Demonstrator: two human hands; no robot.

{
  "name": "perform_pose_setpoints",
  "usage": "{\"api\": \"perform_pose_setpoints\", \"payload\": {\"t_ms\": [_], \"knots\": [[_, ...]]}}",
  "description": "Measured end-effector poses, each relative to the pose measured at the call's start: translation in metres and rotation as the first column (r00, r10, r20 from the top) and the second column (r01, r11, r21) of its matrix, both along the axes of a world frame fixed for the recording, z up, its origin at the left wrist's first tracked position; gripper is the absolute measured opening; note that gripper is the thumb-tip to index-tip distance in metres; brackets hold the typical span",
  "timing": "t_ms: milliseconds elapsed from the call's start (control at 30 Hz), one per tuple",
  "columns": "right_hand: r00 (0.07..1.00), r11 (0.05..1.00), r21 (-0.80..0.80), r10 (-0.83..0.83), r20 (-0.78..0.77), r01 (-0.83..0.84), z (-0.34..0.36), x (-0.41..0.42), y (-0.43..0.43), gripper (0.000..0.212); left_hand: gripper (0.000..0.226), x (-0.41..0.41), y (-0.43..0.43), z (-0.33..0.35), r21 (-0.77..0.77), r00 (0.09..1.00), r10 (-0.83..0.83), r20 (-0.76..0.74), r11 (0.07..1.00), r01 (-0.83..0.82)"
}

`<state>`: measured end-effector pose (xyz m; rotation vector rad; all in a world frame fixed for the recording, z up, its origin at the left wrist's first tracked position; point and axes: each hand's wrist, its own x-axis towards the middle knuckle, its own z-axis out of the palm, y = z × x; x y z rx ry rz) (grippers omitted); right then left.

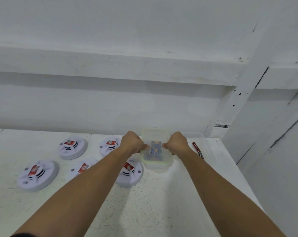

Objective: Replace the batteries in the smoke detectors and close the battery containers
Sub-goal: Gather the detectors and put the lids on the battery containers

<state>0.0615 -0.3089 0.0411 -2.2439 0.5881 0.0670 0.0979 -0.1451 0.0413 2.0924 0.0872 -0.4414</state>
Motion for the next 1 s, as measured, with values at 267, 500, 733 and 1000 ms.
{"api": "perform_pose_setpoints", "payload": {"t_ms": [267, 500, 733, 1000], "knots": [[0.999, 0.997, 0.071, -0.034, -0.015, 0.035, -0.002, 0.005, -0.003, 0.02, 0.031, -0.003, 0.003, -0.002, -0.005, 1.0, -0.019, 0.02, 1.0, 0.019], [0.987, 0.99, 0.096, 0.114, -0.113, -0.104, 0.015, 0.017, -0.007, 0.058, 0.033, -0.021, 0.004, 0.006, 0.415, 0.771, -0.499, 0.395, 0.846, 0.334], [0.982, 0.957, 0.251, 0.17, -0.088, -0.144, 0.02, 0.038, -0.012, 0.048, 0.064, -0.036, 0.012, -0.005, 0.664, 0.587, -0.744, 0.318, 0.617, 0.422], [0.939, 0.922, 0.322, 0.286, -0.191, -0.215, 0.019, 0.061, -0.024, 0.026, 0.061, -0.038, 0.014, -0.022, 0.62, 0.54, -0.705, 0.459, 0.69, 0.374]]}}
